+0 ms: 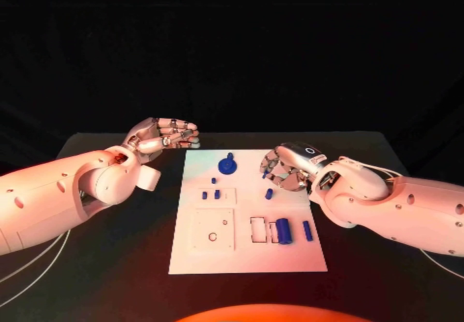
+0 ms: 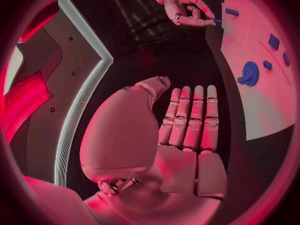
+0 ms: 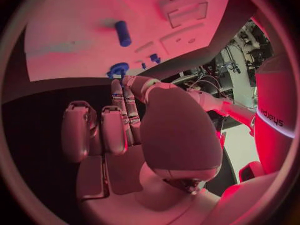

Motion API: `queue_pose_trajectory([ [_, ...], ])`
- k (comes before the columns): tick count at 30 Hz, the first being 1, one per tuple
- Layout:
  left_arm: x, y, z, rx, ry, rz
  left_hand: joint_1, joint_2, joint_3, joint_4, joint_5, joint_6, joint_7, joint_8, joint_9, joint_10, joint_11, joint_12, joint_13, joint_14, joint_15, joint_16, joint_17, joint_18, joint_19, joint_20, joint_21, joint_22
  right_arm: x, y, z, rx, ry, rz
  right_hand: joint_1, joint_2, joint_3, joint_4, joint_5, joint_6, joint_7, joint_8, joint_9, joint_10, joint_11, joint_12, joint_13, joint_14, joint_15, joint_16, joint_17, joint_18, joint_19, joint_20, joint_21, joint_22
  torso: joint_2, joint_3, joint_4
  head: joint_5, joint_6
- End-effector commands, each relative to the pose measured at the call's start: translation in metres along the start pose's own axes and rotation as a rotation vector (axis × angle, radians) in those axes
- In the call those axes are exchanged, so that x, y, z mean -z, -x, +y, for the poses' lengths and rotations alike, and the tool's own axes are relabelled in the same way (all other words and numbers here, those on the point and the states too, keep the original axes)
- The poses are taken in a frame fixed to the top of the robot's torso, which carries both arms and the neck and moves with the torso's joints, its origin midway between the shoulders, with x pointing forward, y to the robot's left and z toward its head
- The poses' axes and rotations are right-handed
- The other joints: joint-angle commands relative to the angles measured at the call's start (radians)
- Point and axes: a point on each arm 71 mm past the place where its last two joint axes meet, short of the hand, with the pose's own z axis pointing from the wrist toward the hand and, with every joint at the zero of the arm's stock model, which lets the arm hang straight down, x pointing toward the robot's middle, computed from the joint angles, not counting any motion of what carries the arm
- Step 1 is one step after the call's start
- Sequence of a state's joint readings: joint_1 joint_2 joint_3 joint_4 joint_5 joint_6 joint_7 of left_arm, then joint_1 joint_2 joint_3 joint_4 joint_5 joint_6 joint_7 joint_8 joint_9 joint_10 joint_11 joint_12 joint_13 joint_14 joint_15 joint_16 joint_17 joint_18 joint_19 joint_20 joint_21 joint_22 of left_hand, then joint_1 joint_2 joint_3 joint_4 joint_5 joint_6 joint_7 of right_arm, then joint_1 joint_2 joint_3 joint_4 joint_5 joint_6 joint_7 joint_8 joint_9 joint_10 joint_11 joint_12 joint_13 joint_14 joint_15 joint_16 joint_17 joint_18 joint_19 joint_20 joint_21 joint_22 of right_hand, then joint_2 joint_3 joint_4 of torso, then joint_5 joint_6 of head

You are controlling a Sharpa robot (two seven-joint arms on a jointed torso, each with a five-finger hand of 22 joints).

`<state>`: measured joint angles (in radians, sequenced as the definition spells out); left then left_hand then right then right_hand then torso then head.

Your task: Assemble the parts on the task board

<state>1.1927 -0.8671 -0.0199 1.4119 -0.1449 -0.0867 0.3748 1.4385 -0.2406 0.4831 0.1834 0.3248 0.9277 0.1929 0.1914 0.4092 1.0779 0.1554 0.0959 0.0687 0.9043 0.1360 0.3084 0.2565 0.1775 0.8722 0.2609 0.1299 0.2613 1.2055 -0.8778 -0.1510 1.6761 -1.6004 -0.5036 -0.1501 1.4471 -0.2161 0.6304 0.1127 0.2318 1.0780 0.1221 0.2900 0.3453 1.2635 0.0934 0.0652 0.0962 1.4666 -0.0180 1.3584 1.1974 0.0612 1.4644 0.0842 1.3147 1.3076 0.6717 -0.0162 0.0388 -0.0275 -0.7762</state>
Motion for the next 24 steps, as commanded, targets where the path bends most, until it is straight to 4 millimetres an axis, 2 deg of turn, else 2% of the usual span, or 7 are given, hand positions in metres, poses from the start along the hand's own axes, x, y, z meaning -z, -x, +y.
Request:
queue_pose_trajectory([
  [1,0.0,-0.002,-0.001,0.019,-0.018,-0.012,0.012,0.0,0.003,0.001,-0.002,-0.001,0.008,-0.005,-0.001,0.002,0.005,-0.005,-0.001,0.009,-0.001,-0.006,-0.002,0.006,0.007,0.003,-0.007,-0.001,0.0,-0.003,0.017,-0.02,0.061,-0.007,-0.001,0.011,-0.001,-0.007,-0.001,0.006,0.0,0.003,0.001,0.047,-0.04,0.002,0.001,0.034,-0.009,0.001,-0.001,-0.011,0.032,-0.008,0.002,0.157,-0.001,-0.0012,-0.0002,0.013,0.0],
  [3,0.0,-0.002,-0.001,0.022,-0.019,-0.014,0.012,0.0,0.003,0.001,-0.002,-0.001,0.008,-0.005,-0.001,0.002,0.005,-0.005,-0.001,0.009,-0.001,-0.006,-0.002,0.006,0.007,0.003,-0.007,-0.001,-0.001,-0.007,0.027,-0.027,0.086,0.003,-0.001,0.011,-0.001,-0.007,-0.001,0.006,0.0,0.003,0.001,0.047,-0.04,0.002,0.001,0.034,-0.009,0.001,-0.001,-0.011,0.032,-0.008,0.002,0.157,-0.001,-0.001,0.0004,0.017,0.0],
  [5,-0.001,-0.003,-0.001,0.026,-0.019,-0.018,0.012,0.0,0.003,0.001,-0.002,-0.001,0.008,-0.005,-0.001,0.002,0.005,-0.005,-0.001,0.009,-0.001,-0.006,-0.002,0.006,0.007,0.003,-0.007,-0.001,-0.001,-0.013,0.037,-0.032,0.111,0.017,-0.001,0.011,-0.001,-0.007,-0.001,0.006,0.001,0.003,0.002,0.047,-0.04,0.002,0.001,0.034,-0.009,0.0,-0.003,-0.011,0.032,-0.008,0.001,0.157,-0.002,-0.0011,0.0009,0.025,-0.008],
  [8,-0.001,-0.004,-0.001,0.03,-0.02,-0.021,0.012,0.0,0.003,0.001,-0.002,-0.001,0.008,-0.005,-0.001,0.002,0.005,-0.005,-0.001,0.009,-0.001,-0.006,-0.002,0.006,0.007,0.003,-0.007,-0.001,-0.002,-0.022,0.048,-0.04,0.136,0.037,-0.001,0.012,0.0,-0.008,-0.001,0.006,0.001,0.003,0.002,0.046,-0.04,0.002,0.001,0.034,-0.009,0.0,-0.003,-0.01,0.032,-0.008,-0.001,0.156,-0.002,-0.0017,-0.0001,0.032,-0.003],
  [12,-0.001,-0.006,0.0,0.036,-0.021,-0.021,0.011,0.0,0.003,0.001,-0.002,-0.001,0.008,-0.005,-0.001,0.002,0.005,-0.007,-0.001,0.009,0.0,-0.008,-0.002,0.006,0.008,0.003,-0.008,-0.003,-0.003,-0.037,0.061,-0.049,0.161,0.07,-0.001,0.012,0.0,-0.009,-0.001,0.006,0.001,0.003,0.002,0.046,-0.04,0.001,0.0,0.034,-0.008,0.0,-0.003,-0.01,0.032,-0.009,0.0,0.156,0.0,-0.0015,-0.0001,0.039,-0.005],
  [20,-0.001,-0.009,0.0,0.044,-0.021,-0.018,0.011,0.0,0.003,0.001,-0.002,-0.001,0.008,-0.005,-0.001,0.002,0.005,-0.007,-0.001,0.009,0.0,-0.008,-0.002,0.006,0.008,0.003,-0.008,-0.003,-0.005,-0.059,0.073,-0.049,0.172,0.109,-0.002,0.012,0.002,-0.011,-0.002,0.005,0.002,0.003,0.003,0.045,-0.039,0.0,0.0,0.034,-0.008,-0.001,-0.005,-0.01,0.031,-0.009,-0.002,0.156,0.0,-0.0032,0.003,0.043,-0.008],
  [24,-0.002,-0.01,0.0,0.047,-0.021,-0.017,0.011,0.0,0.003,0.001,-0.002,-0.001,0.008,-0.005,-0.001,0.002,0.005,-0.007,-0.001,0.009,0.0,-0.008,-0.002,0.006,0.008,0.003,-0.008,-0.003,-0.006,-0.066,0.077,-0.048,0.173,0.12,-0.003,0.012,0.002,-0.012,-0.003,0.004,0.002,0.003,0.003,0.045,-0.039,0.0,0.0,0.034,-0.008,-0.001,-0.005,-0.01,0.031,-0.009,-0.003,0.155,0.002,-0.002,0.0022,0.056,-0.009],
])
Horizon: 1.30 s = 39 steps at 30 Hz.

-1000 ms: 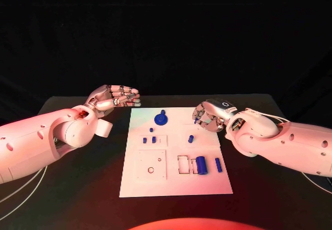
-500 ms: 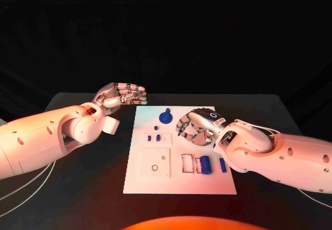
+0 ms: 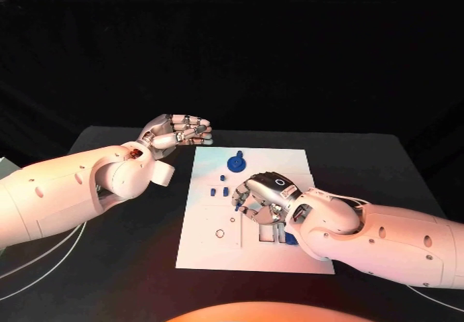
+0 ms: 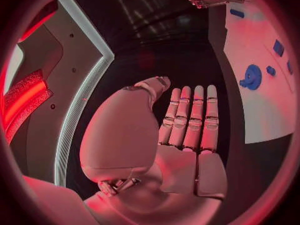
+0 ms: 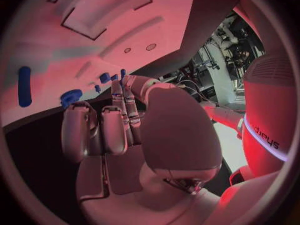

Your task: Assemble the parts on the task board

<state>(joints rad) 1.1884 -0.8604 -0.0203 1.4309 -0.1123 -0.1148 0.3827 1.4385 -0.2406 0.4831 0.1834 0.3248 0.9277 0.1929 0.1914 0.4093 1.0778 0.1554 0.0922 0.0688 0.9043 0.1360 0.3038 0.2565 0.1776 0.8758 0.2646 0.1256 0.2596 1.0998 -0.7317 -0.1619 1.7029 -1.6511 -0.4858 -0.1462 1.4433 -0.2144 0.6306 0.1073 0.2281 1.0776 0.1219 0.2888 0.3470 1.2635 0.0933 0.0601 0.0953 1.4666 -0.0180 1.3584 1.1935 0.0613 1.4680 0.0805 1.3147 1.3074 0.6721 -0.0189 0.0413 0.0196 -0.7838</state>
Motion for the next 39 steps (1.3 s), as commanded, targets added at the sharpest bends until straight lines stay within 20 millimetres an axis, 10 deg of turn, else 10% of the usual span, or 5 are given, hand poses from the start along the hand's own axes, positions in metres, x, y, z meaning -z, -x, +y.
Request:
queue_pose_trajectory([
  [1,-0.001,-0.003,-0.001,0.017,-0.017,-0.002,0.011,0.0,0.003,0.002,-0.002,0.0,0.008,-0.005,-0.001,0.001,0.006,-0.004,-0.001,0.009,0.0,-0.005,-0.001,0.006,0.005,-0.001,-0.005,-0.002,-0.001,-0.007,0.002,0.033,0.006,0.024,0.001,0.011,0.002,-0.006,0.001,0.005,0.003,0.004,0.001,0.045,-0.039,0.005,0.001,0.034,-0.008,-0.001,-0.001,-0.01,0.027,-0.005,-0.003,0.156,0.001,0.001,-0.0005,0.01,-0.001],
  [39,-0.002,-0.003,0.0,0.026,-0.011,0.002,0.009,0.0,0.002,0.002,-0.002,0.001,0.008,-0.005,-0.001,0.002,0.006,-0.006,-0.001,0.01,0.0,-0.009,-0.001,0.006,0.007,0.0,-0.007,-0.004,-0.005,-0.029,0.01,0.068,-0.008,0.067,-0.004,0.012,0.005,-0.012,-0.005,0.004,0.003,0.004,0.004,0.045,-0.039,0.005,0.0,0.034,-0.008,-0.001,-0.003,-0.011,0.029,-0.005,0.003,0.159,0.0,0.0015,-0.001,0.02,-0.021],
])
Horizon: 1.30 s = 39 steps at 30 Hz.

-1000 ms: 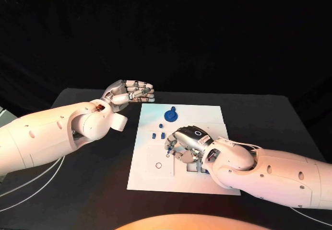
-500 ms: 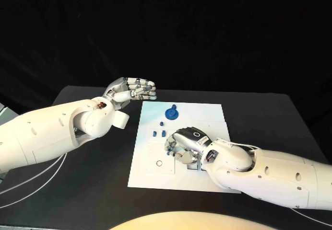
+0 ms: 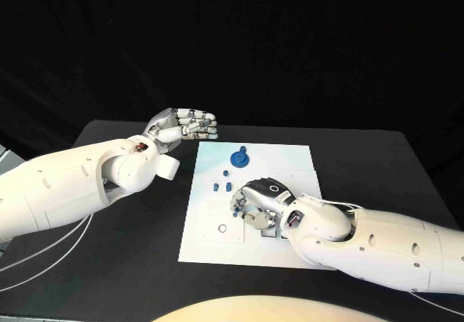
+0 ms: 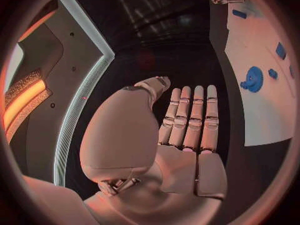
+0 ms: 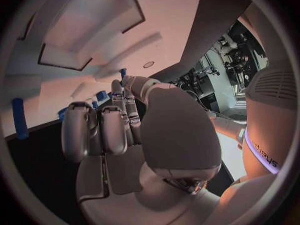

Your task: Assemble the parts on the task board

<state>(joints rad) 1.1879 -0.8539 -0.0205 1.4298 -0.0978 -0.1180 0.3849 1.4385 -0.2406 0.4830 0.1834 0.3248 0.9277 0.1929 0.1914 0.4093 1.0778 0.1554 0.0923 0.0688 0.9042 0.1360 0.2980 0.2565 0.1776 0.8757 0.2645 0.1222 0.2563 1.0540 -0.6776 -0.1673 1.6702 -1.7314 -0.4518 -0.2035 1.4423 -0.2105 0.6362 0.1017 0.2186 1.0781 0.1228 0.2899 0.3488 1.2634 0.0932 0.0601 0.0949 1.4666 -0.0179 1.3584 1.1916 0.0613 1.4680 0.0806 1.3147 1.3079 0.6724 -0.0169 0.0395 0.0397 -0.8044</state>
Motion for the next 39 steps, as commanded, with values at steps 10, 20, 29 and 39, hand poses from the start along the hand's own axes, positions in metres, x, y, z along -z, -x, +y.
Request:
queue_pose_trajectory([
  [10,0.0,-0.001,0.0,0.013,-0.007,0.009,0.009,0.001,0.002,0.002,-0.003,0.001,0.009,-0.005,-0.001,0.002,0.006,-0.007,-0.001,0.01,0.0,-0.004,-0.001,0.006,0.007,0.0,-0.004,-0.002,-0.002,-0.004,0.0,0.048,-0.011,0.015,-0.003,0.008,0.0,-0.007,0.004,0.003,0.002,0.003,0.002,0.046,-0.038,0.005,0.001,0.035,-0.008,0.0,0.0,-0.012,0.03,-0.005,0.006,0.16,0.0,-0.0009,0.0002,0.002,0.002],
  [20,0.001,-0.001,-0.001,0.015,-0.004,0.013,0.009,0.001,0.002,0.002,-0.003,0.002,0.008,-0.004,-0.001,0.002,0.006,-0.007,-0.001,0.01,0.0,-0.004,-0.001,0.005,0.008,0.0,-0.005,-0.003,-0.004,-0.008,0.002,0.072,-0.009,0.067,-0.004,0.008,0.001,-0.008,0.003,0.003,0.002,0.004,0.003,0.046,-0.038,0.005,0.001,0.035,-0.008,0.0,-0.001,-0.011,0.03,-0.005,0.005,0.159,0.001,-0.0009,0.0007,0.001,0.001],
  [29,0.001,-0.001,0.0,0.015,-0.002,0.014,0.01,0.001,0.002,0.002,-0.003,0.002,0.009,-0.004,-0.001,0.002,0.006,-0.008,-0.001,0.01,0.001,-0.006,-0.001,0.005,0.008,0.0,-0.006,-0.004,-0.005,-0.011,0.004,0.077,0.007,0.092,-0.013,0.008,0.001,-0.011,-0.005,0.0,0.004,0.003,0.005,0.041,-0.037,0.003,-0.001,0.035,-0.006,0.001,-0.001,-0.011,0.029,-0.005,0.002,0.159,0.0,-0.0016,0.0006,0.001,0.0],
  [39,0.0,-0.001,0.0,0.016,0.001,0.015,0.01,0.001,0.002,0.002,-0.003,0.002,0.008,-0.004,-0.001,0.002,0.006,-0.008,-0.001,0.01,0.001,-0.007,-0.001,0.005,0.008,0.0,-0.007,-0.004,-0.004,-0.011,0.004,0.062,0.015,0.098,-0.082,-0.02,-0.036,-0.004,-0.055,-0.028,0.008,-0.015,0.007,0.006,-0.027,0.001,-0.011,0.035,0.002,0.006,-0.004,-0.009,0.025,0.003,-0.012,0.155,-0.001,-0.0007,-0.0003,0.002,-0.003],
])
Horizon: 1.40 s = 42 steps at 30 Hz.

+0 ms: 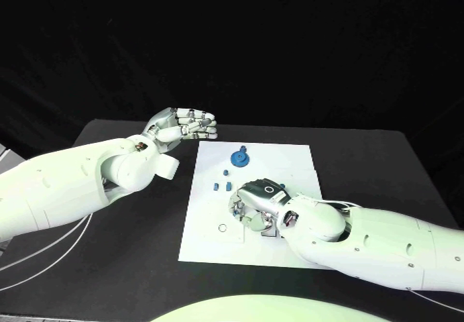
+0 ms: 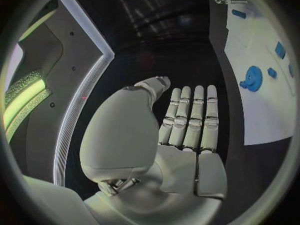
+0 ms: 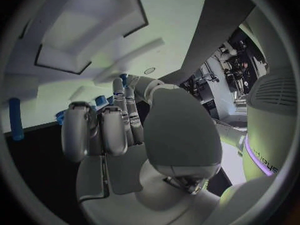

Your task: Assemble the parts on the task board

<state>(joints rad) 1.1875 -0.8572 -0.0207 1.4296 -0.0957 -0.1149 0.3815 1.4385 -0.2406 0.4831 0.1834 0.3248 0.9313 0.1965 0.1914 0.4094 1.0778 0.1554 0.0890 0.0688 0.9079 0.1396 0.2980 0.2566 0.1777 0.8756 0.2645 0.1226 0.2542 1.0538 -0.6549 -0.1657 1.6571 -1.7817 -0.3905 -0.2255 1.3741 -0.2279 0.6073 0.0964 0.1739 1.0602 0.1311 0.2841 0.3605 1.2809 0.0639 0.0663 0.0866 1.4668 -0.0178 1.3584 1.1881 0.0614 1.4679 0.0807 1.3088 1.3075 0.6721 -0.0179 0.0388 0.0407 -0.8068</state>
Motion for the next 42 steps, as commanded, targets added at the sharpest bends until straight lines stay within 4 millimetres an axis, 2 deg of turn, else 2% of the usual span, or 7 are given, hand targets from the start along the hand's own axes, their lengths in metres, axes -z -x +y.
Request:
queue_pose_trajectory([
  [1,0.0,-0.002,0.0,0.014,-0.004,0.016,0.01,0.001,0.002,0.002,-0.003,-0.001,0.005,-0.004,-0.001,0.002,0.006,-0.005,-0.001,0.007,-0.003,-0.007,-0.001,0.005,0.008,0.0,-0.007,-0.002,0.002,-0.007,0.0,0.004,0.007,0.049,-0.016,-0.004,-0.008,0.001,-0.012,-0.011,0.001,-0.011,-0.005,-0.017,0.003,-0.006,-0.004,0.034,0.003,0.006,-0.002,-0.009,0.024,0.004,-0.008,0.155,-0.001,0.0004,0.0005,0.001,0.0],
  [11,-0.001,-0.002,0.0,0.014,-0.002,0.017,0.01,0.001,0.002,0.001,-0.003,-0.001,0.005,-0.004,-0.001,0.002,0.006,-0.006,-0.001,0.007,-0.003,-0.008,-0.001,0.005,0.008,0.0,-0.008,-0.003,0.004,-0.003,-0.002,-0.009,-0.004,0.002,-0.028,-0.024,-0.013,-0.001,-0.014,-0.023,0.013,-0.026,-0.009,-0.093,0.021,-0.007,-0.019,0.029,0.017,0.002,-0.018,0.0,0.01,0.013,-0.055,0.137,0.0,0.001,-0.0001,0.0,0.001],
  [17,-0.001,-0.002,0.0,0.014,-0.001,0.018,0.01,0.001,0.002,0.001,-0.003,-0.001,0.005,-0.004,-0.001,0.002,0.006,-0.006,-0.001,0.007,-0.003,-0.008,-0.001,0.005,0.008,0.0,-0.008,-0.003,0.006,0.0,-0.004,-0.026,-0.014,-0.045,-0.034,-0.039,-0.042,-0.003,-0.04,-0.068,0.019,-0.063,-0.023,-0.179,0.033,-0.001,-0.022,0.015,0.028,-0.02,-0.059,0.017,-0.017,0.024,-0.148,0.1,-0.001,0.0012,-0.0002,-0.003,-0.002],
  [21,-0.001,-0.002,0.0,0.014,0.0,0.018,0.01,0.0,0.001,0.001,-0.003,-0.001,0.005,-0.004,-0.001,0.002,0.006,-0.006,-0.001,0.007,-0.003,-0.009,-0.001,0.005,0.008,0.0,-0.009,-0.004,0.01,0.004,-0.007,-0.052,-0.022,-0.074,0.001,-0.017,-0.187,0.007,-0.03,-0.113,0.005,-0.109,-0.041,-0.274,0.044,0.021,-0.019,0.011,0.036,-0.025,-0.081,0.027,-0.03,0.033,-0.218,0.067,-0.001,0.0006,0.0001,-0.006,-0.001],
  [28,-0.002,-0.002,0.001,0.015,0.001,0.019,0.01,0.0,0.001,0.001,-0.003,-0.001,0.005,-0.004,-0.001,0.002,0.006,-0.006,-0.001,0.007,-0.003,-0.009,-0.001,0.005,0.008,0.0,-0.009,-0.004,0.021,0.015,-0.015,-0.089,-0.041,-0.091,0.068,0.019,-0.348,0.064,-0.015,-0.11,0.002,-0.136,-0.056,-0.307,0.044,0.075,-0.018,0.01,0.037,-0.02,-0.09,0.027,-0.023,0.034,-0.228,0.061,-0.001,0.0006,0.0001,-0.013,0.004],
  [36,-0.001,-0.002,0.001,0.015,-0.003,0.019,0.01,0.0,0.001,0.001,-0.004,-0.001,0.005,-0.004,-0.001,0.003,0.006,-0.007,0.0,0.008,-0.003,-0.01,-0.001,0.005,0.009,0.0,-0.01,-0.005,0.043,0.05,-0.053,-0.143,-0.13,-0.05,0.097,0.03,-0.344,0.093,0.003,-0.089,0.016,-0.141,-0.062,-0.257,0.031,0.128,-0.014,0.024,0.026,0.011,-0.048,0.006,0.015,0.027,-0.107,0.113,-0.003,-0.0015,-0.0021,-0.023,0.006],
  [42,-0.001,-0.004,0.0,0.017,-0.008,0.022,0.01,-0.001,0.001,0.001,-0.004,-0.002,0.005,-0.005,-0.001,0.003,0.006,-0.008,0.0,0.01,-0.003,-0.011,0.0,0.006,0.011,0.0,-0.01,-0.006,0.059,0.073,-0.086,-0.129,-0.185,-0.033,0.089,0.007,-0.355,0.107,0.011,-0.091,0.008,-0.149,-0.067,-0.265,0.03,0.13,-0.019,0.029,0.026,0.024,-0.036,0.001,0.024,0.023,-0.074,0.129,-0.004,-0.0024,-0.0026,-0.025,0.011],
])
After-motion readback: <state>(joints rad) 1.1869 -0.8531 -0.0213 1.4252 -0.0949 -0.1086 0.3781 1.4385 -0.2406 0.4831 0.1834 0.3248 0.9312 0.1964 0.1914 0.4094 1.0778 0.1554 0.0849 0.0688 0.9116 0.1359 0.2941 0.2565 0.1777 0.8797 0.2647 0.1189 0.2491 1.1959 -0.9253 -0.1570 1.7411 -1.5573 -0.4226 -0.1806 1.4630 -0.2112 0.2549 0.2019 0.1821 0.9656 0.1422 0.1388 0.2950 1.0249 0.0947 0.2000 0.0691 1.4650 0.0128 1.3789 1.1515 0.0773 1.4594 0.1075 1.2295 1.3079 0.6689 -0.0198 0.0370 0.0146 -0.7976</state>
